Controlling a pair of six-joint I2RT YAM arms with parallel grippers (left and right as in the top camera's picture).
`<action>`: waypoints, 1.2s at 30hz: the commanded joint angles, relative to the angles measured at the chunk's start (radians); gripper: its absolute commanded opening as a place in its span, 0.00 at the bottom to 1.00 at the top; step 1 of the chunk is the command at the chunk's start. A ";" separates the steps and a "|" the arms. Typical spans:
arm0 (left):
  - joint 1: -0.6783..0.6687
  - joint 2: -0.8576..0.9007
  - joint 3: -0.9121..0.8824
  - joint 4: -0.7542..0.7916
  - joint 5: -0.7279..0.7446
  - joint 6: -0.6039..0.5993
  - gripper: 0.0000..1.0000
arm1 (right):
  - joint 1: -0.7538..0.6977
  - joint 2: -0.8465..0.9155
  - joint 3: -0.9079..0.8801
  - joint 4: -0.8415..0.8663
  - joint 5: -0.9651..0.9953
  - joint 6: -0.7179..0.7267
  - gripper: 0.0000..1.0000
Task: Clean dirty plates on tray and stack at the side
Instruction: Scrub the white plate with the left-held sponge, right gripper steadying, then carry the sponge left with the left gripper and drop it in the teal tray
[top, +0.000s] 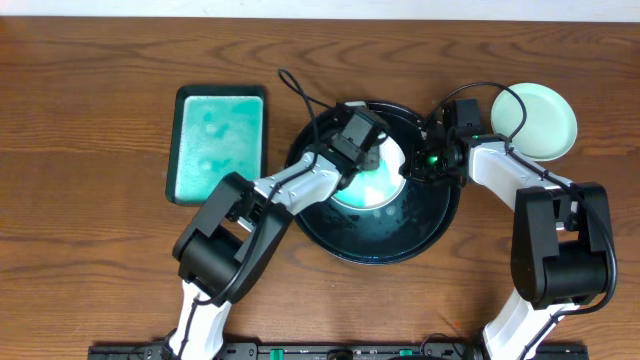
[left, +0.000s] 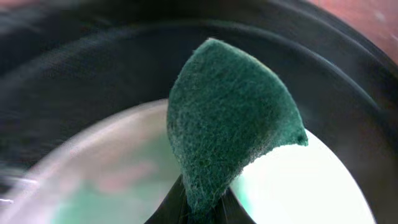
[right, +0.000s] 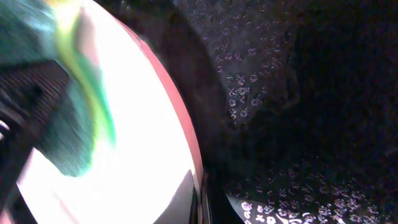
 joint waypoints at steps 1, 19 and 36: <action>0.073 0.024 -0.018 -0.045 -0.213 0.005 0.07 | 0.004 0.033 -0.020 -0.035 0.017 -0.004 0.01; 0.169 -0.303 -0.018 -0.311 -0.182 0.005 0.07 | 0.004 0.033 -0.020 -0.035 0.017 -0.004 0.01; 0.565 -0.237 -0.050 -0.452 -0.002 0.005 0.07 | 0.004 0.033 -0.020 -0.006 0.017 -0.004 0.01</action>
